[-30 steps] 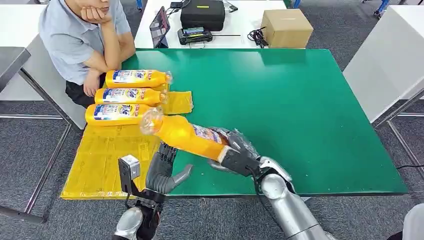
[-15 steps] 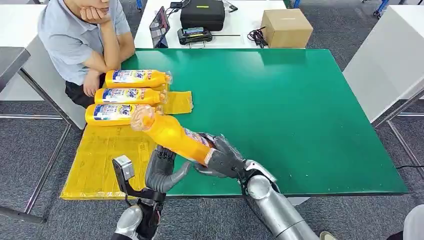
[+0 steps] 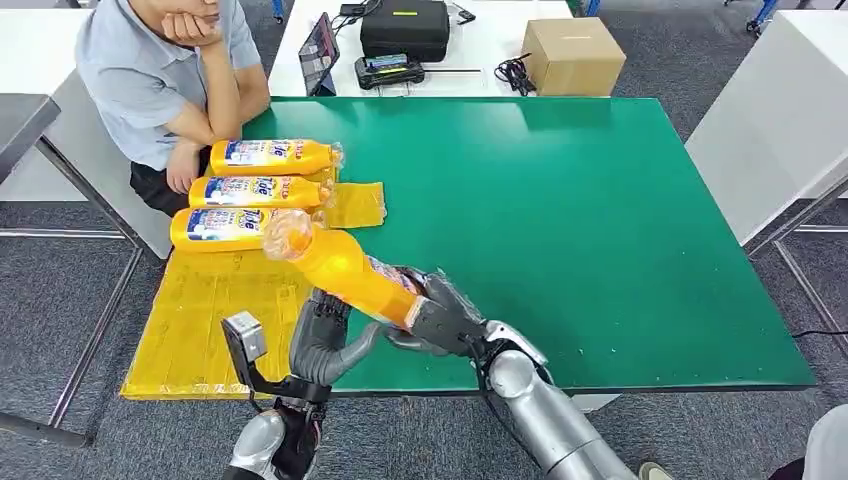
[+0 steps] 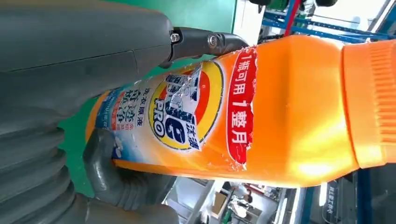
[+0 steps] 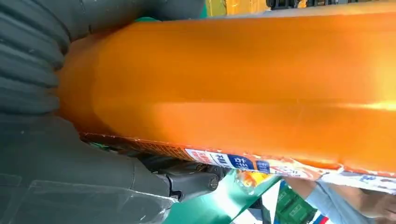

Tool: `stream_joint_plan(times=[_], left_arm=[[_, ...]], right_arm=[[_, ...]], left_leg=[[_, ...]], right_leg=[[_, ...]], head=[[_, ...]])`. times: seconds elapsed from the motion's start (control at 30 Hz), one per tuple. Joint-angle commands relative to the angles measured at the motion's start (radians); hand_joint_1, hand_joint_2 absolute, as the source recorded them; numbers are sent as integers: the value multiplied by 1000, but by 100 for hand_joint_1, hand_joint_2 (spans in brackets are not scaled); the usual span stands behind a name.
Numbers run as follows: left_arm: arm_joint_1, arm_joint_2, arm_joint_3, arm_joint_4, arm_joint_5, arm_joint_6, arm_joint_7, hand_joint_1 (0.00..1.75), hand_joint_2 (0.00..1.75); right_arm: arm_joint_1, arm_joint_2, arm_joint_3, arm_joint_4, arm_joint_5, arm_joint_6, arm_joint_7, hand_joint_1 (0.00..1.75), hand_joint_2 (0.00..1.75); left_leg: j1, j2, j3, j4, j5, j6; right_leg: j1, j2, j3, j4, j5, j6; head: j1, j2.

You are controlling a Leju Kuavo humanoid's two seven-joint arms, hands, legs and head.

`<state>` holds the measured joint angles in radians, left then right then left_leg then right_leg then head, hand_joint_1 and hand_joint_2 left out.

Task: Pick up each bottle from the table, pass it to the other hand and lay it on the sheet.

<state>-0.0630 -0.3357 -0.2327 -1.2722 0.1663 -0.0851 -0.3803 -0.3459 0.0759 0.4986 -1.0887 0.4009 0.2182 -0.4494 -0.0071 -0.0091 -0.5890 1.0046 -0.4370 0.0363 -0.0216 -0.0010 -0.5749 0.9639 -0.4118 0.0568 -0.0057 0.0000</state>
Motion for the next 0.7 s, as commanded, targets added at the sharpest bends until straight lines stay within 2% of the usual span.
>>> stream_joint_plan(times=[0.03, 0.53, 0.7], left_arm=[[-69, -13, -6, 47, 15, 4, -7, 0, 175], [-110, -13, 9, 90, 104, 20, 0, 0, 175], [-97, -13, 3, 71, 98, 17, -4, 0, 175]], right_arm=[[-61, -9, 111, 139, 17, -1, -10, 175, 175], [-67, -4, 157, 139, 15, 0, -41, 175, 175], [-67, -1, 153, 137, 3, 0, -39, 155, 175]], left_leg=[[1, 0, 1, 0, 0, -2], [2, -1, 2, 1, -1, -2], [1, 0, 1, 0, -1, -2]], right_leg=[[1, 0, 2, -1, 0, -2], [2, -1, 3, 0, -1, -3], [2, -1, 2, 0, -1, -2]], head=[[0, 0], [0, 0], [0, 0]])
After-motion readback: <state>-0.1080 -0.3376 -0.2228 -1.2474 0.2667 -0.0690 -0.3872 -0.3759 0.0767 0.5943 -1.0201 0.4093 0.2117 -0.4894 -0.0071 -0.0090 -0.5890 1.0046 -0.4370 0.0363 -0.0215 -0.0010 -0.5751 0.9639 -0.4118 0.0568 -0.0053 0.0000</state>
